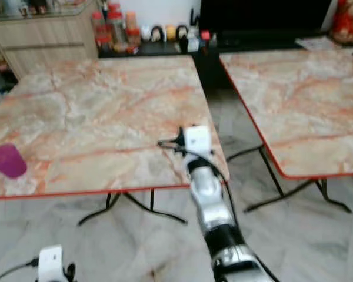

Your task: Setting the table

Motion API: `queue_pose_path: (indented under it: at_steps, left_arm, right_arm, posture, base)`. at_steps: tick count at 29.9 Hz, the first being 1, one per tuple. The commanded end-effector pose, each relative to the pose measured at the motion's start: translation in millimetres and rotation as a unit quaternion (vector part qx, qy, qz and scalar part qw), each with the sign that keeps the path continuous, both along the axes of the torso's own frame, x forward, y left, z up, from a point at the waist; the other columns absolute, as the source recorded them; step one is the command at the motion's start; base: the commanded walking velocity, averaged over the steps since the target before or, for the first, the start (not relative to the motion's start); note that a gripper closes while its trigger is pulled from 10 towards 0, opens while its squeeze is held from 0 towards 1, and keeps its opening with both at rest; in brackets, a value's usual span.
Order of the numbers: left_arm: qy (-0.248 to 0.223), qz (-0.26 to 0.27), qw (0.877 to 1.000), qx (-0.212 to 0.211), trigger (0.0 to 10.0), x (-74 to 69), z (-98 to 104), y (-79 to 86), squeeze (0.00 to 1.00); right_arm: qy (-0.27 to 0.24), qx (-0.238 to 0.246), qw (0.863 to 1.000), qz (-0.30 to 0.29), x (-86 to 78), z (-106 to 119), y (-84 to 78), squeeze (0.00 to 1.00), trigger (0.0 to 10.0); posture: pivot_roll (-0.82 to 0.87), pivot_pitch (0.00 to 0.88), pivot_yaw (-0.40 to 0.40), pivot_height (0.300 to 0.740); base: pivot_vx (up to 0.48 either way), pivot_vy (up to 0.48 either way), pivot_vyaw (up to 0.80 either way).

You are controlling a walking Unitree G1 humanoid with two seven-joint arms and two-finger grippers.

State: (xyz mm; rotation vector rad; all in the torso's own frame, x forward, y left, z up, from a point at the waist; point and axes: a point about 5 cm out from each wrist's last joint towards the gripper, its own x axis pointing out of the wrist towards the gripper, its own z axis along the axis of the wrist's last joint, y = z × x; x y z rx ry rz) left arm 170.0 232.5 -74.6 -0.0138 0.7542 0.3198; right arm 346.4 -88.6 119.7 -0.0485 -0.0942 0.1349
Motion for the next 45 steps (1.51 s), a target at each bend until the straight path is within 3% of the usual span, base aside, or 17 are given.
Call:
queue_pose_path:
  at_steps: [1, 32, 43, 44, 45]
  left_arm:
    - [0.007, 0.001, 1.000, 0.006, 10.0, -3.4, 0, 5.1, 0.00]
    - [0.006, 0.011, 1.000, 0.002, 10.0, -7.1, -3, 0.1, 0.00]
    - [0.011, 0.012, 1.000, -0.002, 10.0, -11.1, -5, -2.3, 0.00]
    - [0.012, 0.012, 1.000, -0.002, 10.0, -11.7, -5, -2.4, 0.00]
    - [0.012, 0.012, 1.000, -0.002, 10.0, -11.7, -5, -2.4, 0.00]
  right_arm:
    - [-0.005, -0.001, 1.000, 0.013, -0.3, 3, 8.2, 0.00, 10.0]
    - [0.007, 0.005, 1.000, 0.008, -6.9, -4, 1.7, 0.00, 10.0]
    - [0.084, 0.013, 0.996, -0.042, -18.9, -34, -17.3, 0.00, 10.0]
    - [0.118, 0.008, 0.991, -0.063, -23.4, -45, -23.4, 0.22, 10.0]
    - [0.118, 0.008, 0.991, -0.063, -23.4, -45, -23.4, 0.22, 10.0]
  posture:
    - [0.03, 0.000, 0.023, 0.732]
    - [0.02, 0.000, 0.026, 0.732]
    - [0.01, 0.003, 0.022, 0.732]
    - [0.01, 0.007, 0.020, 0.732]
    - [0.01, 0.007, 0.020, 0.732]
  base:
    - [0.277, 0.000, 0.00]
    - [0.277, 0.000, 0.17]
    - [0.000, 0.000, 0.00]
    - [0.000, 0.000, 0.00]
    - [0.000, 0.000, 0.00]
